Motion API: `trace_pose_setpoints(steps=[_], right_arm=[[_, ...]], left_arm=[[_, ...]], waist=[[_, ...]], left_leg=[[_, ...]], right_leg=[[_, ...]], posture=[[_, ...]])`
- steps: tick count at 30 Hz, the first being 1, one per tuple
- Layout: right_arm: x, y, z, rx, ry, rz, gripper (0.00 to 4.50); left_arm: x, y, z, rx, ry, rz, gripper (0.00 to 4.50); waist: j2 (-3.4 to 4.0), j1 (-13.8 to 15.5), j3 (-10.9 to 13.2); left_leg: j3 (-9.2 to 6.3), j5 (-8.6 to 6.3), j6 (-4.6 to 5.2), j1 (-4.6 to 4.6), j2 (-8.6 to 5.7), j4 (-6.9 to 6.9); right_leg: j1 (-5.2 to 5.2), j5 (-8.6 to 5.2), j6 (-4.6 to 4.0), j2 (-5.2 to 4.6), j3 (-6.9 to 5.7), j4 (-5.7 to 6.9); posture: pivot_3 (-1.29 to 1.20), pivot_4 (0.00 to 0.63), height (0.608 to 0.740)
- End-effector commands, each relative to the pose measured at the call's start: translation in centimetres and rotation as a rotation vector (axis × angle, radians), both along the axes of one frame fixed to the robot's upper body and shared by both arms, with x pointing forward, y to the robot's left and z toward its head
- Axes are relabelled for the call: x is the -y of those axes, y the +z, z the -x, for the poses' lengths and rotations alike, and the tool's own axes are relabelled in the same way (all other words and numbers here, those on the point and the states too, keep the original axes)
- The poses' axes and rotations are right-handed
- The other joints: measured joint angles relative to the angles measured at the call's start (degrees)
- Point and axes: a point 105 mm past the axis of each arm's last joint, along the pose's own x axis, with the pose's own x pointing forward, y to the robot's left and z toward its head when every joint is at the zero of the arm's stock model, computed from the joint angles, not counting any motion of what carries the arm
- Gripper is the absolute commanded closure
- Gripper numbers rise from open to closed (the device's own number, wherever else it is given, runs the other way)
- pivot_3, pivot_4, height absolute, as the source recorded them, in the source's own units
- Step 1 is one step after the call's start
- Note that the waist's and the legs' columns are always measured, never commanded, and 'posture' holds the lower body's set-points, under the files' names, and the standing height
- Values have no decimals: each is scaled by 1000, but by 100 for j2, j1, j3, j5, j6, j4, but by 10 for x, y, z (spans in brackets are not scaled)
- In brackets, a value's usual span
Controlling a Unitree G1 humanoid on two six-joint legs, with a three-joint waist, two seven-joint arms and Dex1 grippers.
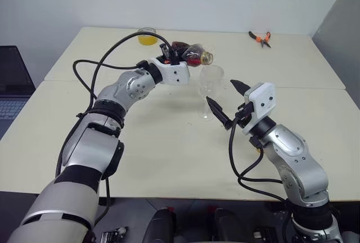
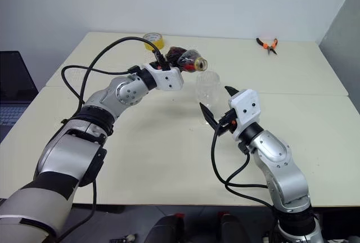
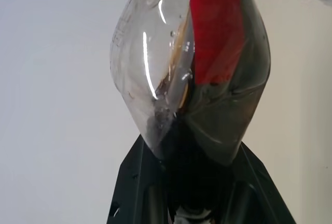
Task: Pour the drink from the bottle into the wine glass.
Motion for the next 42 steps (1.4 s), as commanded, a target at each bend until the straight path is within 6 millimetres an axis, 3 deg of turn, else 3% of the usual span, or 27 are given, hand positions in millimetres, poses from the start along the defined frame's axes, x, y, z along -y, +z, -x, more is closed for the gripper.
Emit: trace_pose_setpoints(steps=[1, 42], right_arm=[[-3, 13, 5, 60, 16, -12, 0], [-6, 11, 7, 62, 28, -1, 0]], left_arm=[[3, 32, 4, 112, -19, 12, 3887], [4, 45, 4, 268, 2, -129, 3888]], waist=[[0, 0, 0], [0, -1, 0]], left_leg=[[1, 0, 0, 0, 0, 0], [6, 5, -9, 0, 0, 5]], right_leg=[[0, 0, 0, 0, -1, 0], [-4, 0, 0, 0, -4, 7]], posture=[[0, 150, 740], [0, 150, 740]])
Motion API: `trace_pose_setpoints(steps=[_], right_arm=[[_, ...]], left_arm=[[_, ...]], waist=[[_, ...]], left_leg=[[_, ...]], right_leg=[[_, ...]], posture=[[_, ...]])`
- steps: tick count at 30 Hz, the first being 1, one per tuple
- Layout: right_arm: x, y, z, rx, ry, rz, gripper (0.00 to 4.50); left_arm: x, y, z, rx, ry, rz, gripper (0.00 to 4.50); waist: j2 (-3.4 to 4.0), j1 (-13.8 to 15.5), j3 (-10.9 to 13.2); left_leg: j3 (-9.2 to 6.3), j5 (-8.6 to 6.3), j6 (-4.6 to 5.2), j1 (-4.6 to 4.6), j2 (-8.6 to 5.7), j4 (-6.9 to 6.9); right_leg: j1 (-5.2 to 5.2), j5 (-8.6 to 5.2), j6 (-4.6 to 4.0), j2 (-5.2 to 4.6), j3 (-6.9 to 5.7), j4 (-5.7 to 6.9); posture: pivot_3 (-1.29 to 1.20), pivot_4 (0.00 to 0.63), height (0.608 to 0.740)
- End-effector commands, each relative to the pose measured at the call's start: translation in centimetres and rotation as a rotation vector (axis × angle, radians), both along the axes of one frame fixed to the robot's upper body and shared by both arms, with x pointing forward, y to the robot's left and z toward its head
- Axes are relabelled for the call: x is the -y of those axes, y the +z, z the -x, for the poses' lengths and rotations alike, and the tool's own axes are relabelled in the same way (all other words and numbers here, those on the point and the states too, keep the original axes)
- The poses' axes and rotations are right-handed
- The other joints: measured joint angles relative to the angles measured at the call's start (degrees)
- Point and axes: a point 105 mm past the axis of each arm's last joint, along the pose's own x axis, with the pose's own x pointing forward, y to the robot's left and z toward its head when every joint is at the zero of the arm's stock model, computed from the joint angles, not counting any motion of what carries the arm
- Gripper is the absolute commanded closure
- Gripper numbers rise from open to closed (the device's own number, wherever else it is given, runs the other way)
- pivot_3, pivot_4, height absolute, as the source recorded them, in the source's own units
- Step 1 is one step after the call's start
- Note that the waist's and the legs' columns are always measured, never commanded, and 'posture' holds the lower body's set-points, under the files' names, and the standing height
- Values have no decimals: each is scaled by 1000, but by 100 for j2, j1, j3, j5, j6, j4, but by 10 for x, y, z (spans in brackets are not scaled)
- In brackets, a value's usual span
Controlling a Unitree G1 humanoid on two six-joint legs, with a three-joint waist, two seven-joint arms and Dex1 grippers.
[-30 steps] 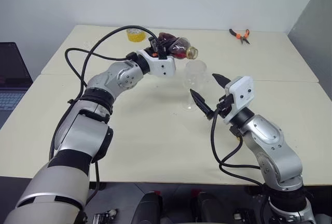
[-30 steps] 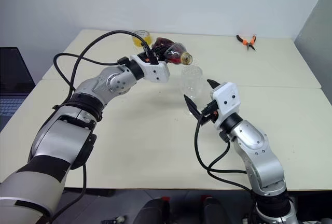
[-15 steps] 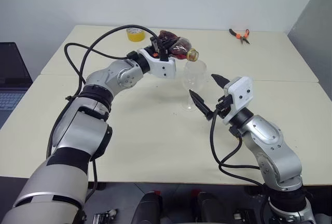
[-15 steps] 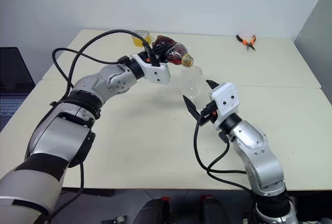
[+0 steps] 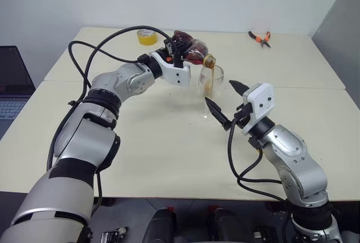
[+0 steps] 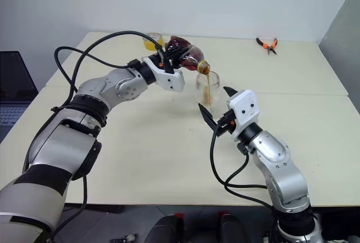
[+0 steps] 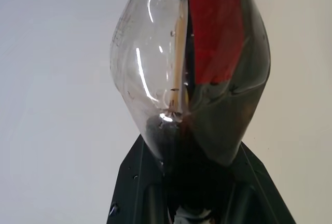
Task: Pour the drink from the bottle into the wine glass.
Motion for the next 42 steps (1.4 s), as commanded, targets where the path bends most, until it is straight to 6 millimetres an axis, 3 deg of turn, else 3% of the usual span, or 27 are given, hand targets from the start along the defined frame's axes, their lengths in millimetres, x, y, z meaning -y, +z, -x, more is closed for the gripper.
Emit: trace_pose_setpoints(steps=[1, 27, 42], right_arm=[[-4, 12, 6, 58, 20, -8, 0], [-2, 22, 12, 109, 46, -46, 0], [3, 17, 15, 106, 42, -51, 0]], left_arm=[[0, 31, 2, 90, -5, 29, 3888], [-9, 31, -2, 92, 42, 27, 3888], [-10, 30, -3, 93, 49, 22, 3894]], waist=[[0, 0, 0], [0, -2, 0], [0, -3, 0]], left_leg=[[0, 0, 0, 0, 0, 0], [1, 1, -1, 0, 0, 3], [2, 1, -1, 0, 0, 5]], right_leg=[[0, 0, 0, 0, 0, 0], [0, 0, 0, 0, 0, 2], [0, 0, 0, 0, 0, 4]], posture=[[0, 150, 740], [0, 150, 740], [0, 150, 740]])
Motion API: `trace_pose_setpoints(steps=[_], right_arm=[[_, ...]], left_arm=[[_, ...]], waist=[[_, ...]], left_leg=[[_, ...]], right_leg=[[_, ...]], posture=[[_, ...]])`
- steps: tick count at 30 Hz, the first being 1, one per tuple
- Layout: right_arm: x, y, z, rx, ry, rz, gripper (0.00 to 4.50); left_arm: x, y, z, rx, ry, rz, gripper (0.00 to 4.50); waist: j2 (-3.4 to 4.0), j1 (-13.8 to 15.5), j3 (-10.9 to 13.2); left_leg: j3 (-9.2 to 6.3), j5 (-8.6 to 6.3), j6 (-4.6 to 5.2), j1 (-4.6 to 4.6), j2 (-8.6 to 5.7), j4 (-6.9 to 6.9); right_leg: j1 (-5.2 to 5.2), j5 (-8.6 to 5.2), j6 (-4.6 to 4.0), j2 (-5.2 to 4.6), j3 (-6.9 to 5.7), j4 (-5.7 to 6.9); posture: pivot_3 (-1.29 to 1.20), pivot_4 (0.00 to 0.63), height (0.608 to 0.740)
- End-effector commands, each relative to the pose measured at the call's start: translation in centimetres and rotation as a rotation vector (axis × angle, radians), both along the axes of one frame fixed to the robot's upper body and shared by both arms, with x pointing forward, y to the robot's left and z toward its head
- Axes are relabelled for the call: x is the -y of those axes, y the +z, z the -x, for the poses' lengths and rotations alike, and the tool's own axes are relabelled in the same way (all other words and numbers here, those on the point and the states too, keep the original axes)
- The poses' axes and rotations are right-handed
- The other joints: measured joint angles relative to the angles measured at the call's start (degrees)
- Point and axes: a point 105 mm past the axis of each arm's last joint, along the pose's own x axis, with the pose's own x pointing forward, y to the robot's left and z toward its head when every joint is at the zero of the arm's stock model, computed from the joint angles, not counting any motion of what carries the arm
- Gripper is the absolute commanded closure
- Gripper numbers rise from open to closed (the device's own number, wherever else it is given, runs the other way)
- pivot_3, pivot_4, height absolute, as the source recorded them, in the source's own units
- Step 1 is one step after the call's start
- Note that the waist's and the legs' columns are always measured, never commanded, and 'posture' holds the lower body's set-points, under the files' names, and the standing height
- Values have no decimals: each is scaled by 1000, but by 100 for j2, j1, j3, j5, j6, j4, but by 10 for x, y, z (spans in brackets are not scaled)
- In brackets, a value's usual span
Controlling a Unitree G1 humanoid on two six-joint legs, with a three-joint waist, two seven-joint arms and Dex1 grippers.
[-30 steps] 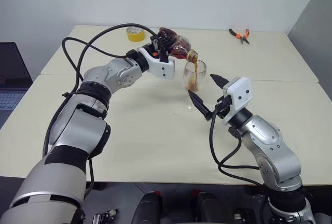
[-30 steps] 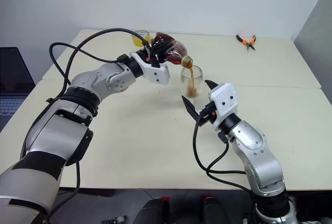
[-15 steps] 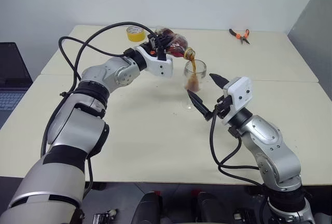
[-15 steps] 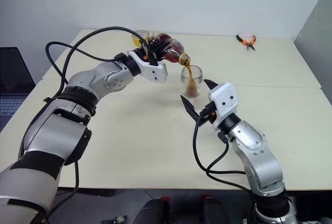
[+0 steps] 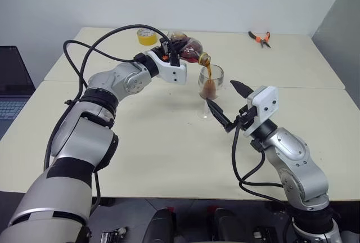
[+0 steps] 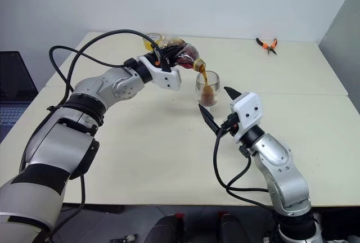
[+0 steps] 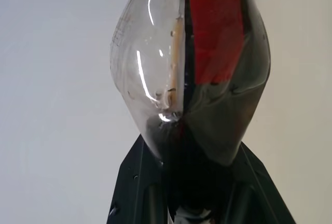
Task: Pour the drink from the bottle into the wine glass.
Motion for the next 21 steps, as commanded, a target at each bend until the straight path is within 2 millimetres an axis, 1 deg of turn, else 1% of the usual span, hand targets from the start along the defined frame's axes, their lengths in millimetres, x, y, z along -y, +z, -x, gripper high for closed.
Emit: trace_pose_setpoints(steps=[1, 21], right_arm=[[1, 17, 9, 77, 14, -22, 0], [-1, 16, 9, 72, 18, -22, 0]], left_arm=[[2, 30, 2, 88, -11, 29, 3915], [4, 35, 2, 102, -13, 24, 3959]], waist=[[0, 0, 0], [0, -1, 0]], left_leg=[[0, 0, 0, 0, 0, 0], [0, 0, 0, 0, 0, 1]], right_leg=[[0, 0, 0, 0, 0, 0], [0, 0, 0, 0, 0, 1]], posture=[[0, 150, 740], [0, 150, 740]])
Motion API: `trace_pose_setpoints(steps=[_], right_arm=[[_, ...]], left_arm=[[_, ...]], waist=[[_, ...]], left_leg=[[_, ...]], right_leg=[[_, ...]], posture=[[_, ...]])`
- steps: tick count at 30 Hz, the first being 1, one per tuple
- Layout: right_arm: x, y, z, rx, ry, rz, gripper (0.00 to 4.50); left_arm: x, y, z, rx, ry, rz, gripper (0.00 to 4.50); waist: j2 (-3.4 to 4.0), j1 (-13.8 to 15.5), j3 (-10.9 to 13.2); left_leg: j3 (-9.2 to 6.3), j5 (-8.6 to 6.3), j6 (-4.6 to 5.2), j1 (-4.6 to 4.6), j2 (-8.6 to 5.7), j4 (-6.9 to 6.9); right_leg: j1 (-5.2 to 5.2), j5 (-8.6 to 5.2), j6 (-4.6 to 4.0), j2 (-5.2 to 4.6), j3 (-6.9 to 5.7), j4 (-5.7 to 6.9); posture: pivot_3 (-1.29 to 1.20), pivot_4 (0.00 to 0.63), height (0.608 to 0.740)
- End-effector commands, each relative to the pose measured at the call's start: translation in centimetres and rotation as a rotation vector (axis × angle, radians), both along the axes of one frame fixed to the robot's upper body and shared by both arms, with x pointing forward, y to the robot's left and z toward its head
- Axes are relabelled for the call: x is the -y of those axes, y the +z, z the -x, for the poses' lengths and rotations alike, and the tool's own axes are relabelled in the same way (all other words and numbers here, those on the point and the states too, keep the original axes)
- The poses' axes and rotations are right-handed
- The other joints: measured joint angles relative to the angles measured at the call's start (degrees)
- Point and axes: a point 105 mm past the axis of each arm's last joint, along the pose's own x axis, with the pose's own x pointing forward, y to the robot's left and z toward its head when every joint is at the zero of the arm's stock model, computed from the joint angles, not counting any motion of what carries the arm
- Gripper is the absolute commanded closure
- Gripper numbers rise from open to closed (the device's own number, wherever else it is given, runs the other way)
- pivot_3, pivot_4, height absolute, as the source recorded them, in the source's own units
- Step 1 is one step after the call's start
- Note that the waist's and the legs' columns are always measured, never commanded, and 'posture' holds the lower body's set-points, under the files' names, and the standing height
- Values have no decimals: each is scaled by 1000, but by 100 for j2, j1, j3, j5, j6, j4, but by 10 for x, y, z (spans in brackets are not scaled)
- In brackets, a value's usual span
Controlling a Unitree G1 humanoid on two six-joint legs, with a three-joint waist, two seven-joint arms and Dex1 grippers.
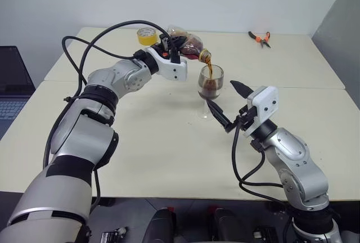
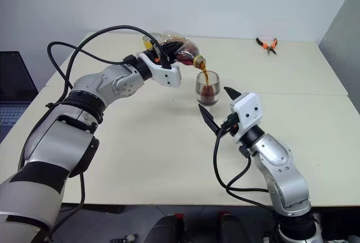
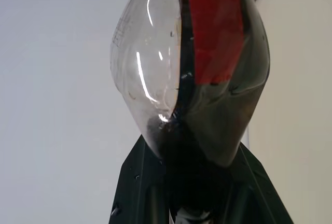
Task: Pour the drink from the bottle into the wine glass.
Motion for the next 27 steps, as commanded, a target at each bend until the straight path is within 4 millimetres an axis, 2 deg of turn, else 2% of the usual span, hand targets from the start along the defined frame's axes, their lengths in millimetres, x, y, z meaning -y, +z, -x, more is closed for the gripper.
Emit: trace_pose_setpoints(steps=[1, 27], right_arm=[[-1, 16, 9, 73, 16, -20, 0], [-1, 15, 9, 71, 16, -19, 0]], left_arm=[[3, 26, 3, 76, -18, 25, 3959], [5, 25, 4, 71, -28, 29, 3959]], waist=[[0, 0, 0], [0, -1, 0]], left_leg=[[0, 0, 0, 0, 0, 0], [0, 0, 0, 0, 0, 1]], right_leg=[[0, 0, 0, 0, 0, 0], [0, 0, 0, 0, 0, 1]], posture=[[0, 150, 740], [0, 150, 740]])
